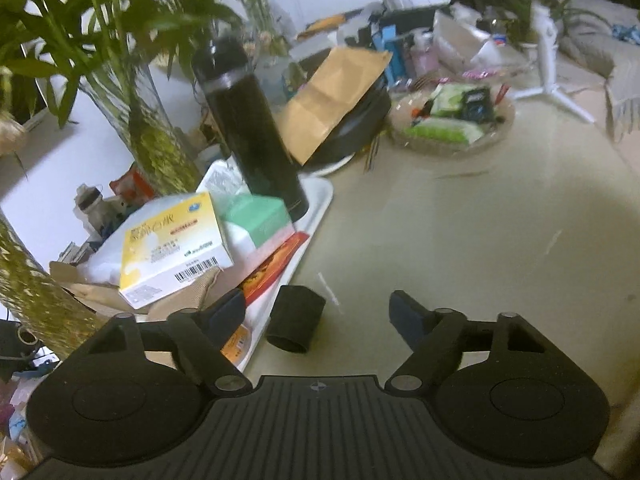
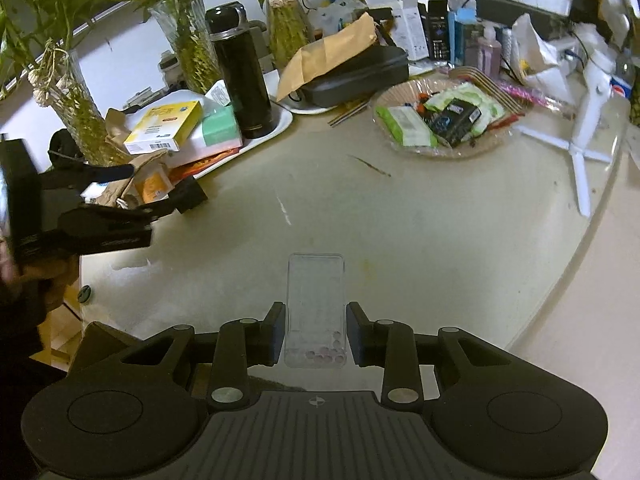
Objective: Organize rigid objects
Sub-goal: 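Lift the tray with the right gripper while the left tool moves to the black rubber cylinder, then close the left gripper around the black rubber cylinder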
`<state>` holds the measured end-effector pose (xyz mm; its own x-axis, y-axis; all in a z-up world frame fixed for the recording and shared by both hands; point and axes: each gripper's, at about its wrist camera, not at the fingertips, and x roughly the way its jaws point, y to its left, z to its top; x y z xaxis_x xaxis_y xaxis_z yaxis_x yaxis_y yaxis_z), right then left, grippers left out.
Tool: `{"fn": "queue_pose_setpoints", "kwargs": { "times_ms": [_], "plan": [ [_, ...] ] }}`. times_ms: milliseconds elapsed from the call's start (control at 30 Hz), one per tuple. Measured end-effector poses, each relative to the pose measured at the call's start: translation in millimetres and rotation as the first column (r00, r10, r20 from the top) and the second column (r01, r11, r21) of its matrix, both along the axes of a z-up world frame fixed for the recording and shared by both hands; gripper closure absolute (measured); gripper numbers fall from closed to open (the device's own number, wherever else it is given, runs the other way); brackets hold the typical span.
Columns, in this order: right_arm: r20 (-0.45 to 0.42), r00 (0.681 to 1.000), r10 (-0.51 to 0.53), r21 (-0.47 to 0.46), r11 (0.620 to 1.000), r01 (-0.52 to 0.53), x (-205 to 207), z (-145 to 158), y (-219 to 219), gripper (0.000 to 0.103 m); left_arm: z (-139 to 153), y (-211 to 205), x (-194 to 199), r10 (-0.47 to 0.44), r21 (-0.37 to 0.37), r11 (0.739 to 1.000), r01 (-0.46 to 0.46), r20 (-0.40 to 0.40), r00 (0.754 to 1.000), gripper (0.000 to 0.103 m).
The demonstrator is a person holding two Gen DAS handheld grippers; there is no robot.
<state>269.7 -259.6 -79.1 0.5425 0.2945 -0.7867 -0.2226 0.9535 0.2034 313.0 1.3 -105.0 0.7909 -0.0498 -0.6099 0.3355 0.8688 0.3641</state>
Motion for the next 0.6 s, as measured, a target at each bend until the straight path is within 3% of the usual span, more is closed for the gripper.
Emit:
{"fn": "queue_pose_setpoints", "kwargs": {
  "times_ms": [100, 233, 400, 533, 600],
  "plan": [
    [-0.004, 1.000, 0.004, 0.006, 1.000, -0.004, -2, -2, 0, 0.068, -13, 1, 15, 0.008, 0.019, 1.000, -0.008, -0.010, 1.000, 0.027],
    [-0.015, 1.000, 0.004, 0.013, 1.000, -0.004, -1, -8, -3, 0.068, -31, 0, 31, 0.011, 0.065, 0.998, -0.009, -0.030, 0.999, 0.039],
    [-0.021, 1.000, -0.001, 0.018, 1.000, 0.002, 0, -11, -6, 0.068, -47, 3, 46, 0.027, 0.110, 0.994, -0.023, -0.034, 0.999, 0.041],
    [-0.018, 1.000, 0.006, 0.022, 1.000, -0.005, 0, -10, -7, 0.068, -57, 7, 57, 0.041, 0.116, 0.993, -0.034, -0.063, 0.997, 0.060],
    [-0.019, 1.000, 0.005, 0.022, 1.000, -0.004, 0, -11, -8, 0.068, -57, 9, 57, 0.033, 0.101, 0.995, -0.026, -0.063, 0.998, 0.062]
  ]
}}
